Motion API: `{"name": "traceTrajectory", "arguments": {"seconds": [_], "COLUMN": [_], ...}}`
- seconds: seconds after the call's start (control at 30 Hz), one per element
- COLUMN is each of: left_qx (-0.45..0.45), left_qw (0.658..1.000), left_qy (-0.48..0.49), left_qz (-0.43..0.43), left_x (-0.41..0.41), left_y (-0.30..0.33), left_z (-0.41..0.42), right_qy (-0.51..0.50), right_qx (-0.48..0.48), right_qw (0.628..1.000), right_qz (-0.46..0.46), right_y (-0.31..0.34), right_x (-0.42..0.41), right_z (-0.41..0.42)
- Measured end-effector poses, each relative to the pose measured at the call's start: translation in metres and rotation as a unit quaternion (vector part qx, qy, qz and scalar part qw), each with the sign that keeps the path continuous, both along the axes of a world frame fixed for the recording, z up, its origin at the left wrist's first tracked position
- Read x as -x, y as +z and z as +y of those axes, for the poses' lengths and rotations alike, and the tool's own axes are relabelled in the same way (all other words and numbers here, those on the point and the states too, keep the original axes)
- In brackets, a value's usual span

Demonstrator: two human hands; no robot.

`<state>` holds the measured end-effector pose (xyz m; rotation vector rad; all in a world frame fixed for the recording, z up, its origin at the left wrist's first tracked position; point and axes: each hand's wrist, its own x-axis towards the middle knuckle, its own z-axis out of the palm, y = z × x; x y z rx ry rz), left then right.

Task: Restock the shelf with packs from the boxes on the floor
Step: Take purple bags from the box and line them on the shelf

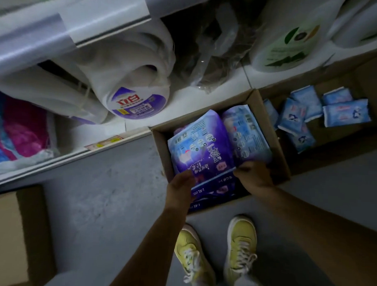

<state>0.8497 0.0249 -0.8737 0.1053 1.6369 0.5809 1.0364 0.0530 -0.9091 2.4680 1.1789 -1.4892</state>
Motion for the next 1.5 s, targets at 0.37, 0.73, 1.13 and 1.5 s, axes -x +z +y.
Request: {"name": "traceTrajectory", "arguments": {"seconds": [0.37, 0.73, 1.13, 1.5], "left_qx": [-0.185, -0.259, -0.25, -0.206], "left_qw": [0.931, 0.957, 0.938, 0.938], "left_qy": [-0.305, -0.052, 0.074, 0.134], "left_qz": [0.078, 0.122, 0.228, 0.243], "left_x": [0.038, 0.03, 0.066, 0.092], "left_y": [0.017, 0.01, -0.032, 0.006], "left_z": [0.025, 0.04, 0.028, 0.007], "right_qy": [-0.308, -0.307, 0.474, 0.17], "right_qx": [-0.058, -0.042, -0.183, -0.301], "right_qw": [0.892, 0.848, 0.84, 0.933], "right_qz": [0.324, 0.43, -0.19, -0.099], "right_y": [0.101, 0.083, -0.057, 0.013], "right_x": [0.012, 0.008, 0.034, 0.015], "right_z": [0.076, 0.083, -0.006, 0.017]}}
